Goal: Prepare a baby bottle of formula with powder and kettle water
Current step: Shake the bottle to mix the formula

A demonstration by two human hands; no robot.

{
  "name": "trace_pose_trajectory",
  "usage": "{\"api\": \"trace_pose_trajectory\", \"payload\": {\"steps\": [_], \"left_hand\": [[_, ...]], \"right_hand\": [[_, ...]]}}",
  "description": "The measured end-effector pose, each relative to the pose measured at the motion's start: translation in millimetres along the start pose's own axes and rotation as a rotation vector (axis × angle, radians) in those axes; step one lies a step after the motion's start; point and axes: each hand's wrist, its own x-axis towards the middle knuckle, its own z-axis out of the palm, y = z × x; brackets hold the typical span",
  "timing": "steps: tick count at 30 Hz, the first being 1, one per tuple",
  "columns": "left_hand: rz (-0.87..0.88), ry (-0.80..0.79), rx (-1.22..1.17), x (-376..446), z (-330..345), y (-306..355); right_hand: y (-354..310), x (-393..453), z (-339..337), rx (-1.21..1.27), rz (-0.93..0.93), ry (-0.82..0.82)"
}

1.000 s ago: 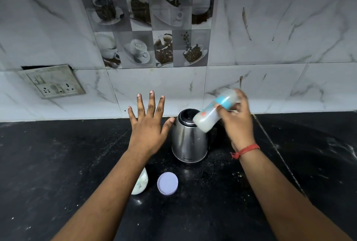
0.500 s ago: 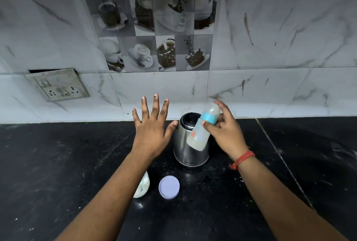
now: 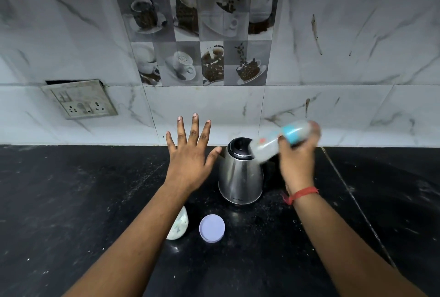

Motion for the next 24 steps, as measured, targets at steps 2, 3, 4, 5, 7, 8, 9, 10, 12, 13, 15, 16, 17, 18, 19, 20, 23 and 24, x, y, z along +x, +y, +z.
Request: {"api": "trace_pose_trajectory", "payload": {"steps": [2, 3, 4, 5, 7, 8, 9, 10, 12, 13, 15, 16, 17, 18, 19, 20, 23, 24], "left_hand": [[0.006, 0.011, -0.001, 1, -1, 1], [0.006, 0.017, -0.002, 1, -2, 1], [0.005, 0.019, -0.001, 2, -2, 1], [0.002, 0.017, 0.001, 3, -2, 0], [-0.005, 0.010, 0.007, 3, -1, 0], [-0.007, 0.007, 0.012, 2, 0, -1], [-0.004, 0.006, 0.019, 2, 0, -1], [-0.002, 0.007, 0.023, 3, 1, 0], [-0.002, 0.010, 0.025, 4, 0, -1], [-0.003, 0.010, 0.025, 5, 0, -1], [-0.007, 0.003, 0.025, 5, 1, 0], [-0.006, -0.002, 0.027, 4, 1, 0], [-0.002, -0.004, 0.026, 4, 2, 1], [0.000, -0.002, 0.022, 3, 2, 1], [-0.001, -0.002, 0.017, 3, 3, 1], [-0.004, -0.003, 0.013, 2, 3, 0], [-0.015, -0.007, 0.006, 2, 5, -1], [-0.017, -0.011, 0.004, 1, 6, -2]], "right_hand": [[14, -7, 2, -0.215, 0.059, -0.328], [11, -5, 0, -0.197, 0.089, -0.324], [6, 0, -4, -0.128, 0.093, -0.210], [1, 5, -7, -0.012, 0.072, -0.032], [-1, 7, -10, 0.148, 0.024, 0.181], [-4, 2, -8, 0.130, 0.014, 0.155], [2, -2, -5, 0.024, 0.019, 0.036], [8, -5, -4, -0.111, 0.035, -0.133], [8, -7, -7, -0.163, 0.062, -0.230], [5, -3, -9, -0.099, 0.054, -0.137], [3, 1, -12, 0.008, 0.025, 0.011], [2, -2, -10, 0.043, 0.018, 0.004], [5, -4, -9, 0.064, 0.007, -0.030], [8, -5, -8, 0.075, 0.008, -0.063], [7, -7, -8, 0.092, 0.008, -0.078], [6, -5, -9, 0.117, 0.020, -0.054], [3, 1, -11, 0.180, 0.038, 0.072], [3, -2, -8, 0.121, 0.035, -0.006]]}}
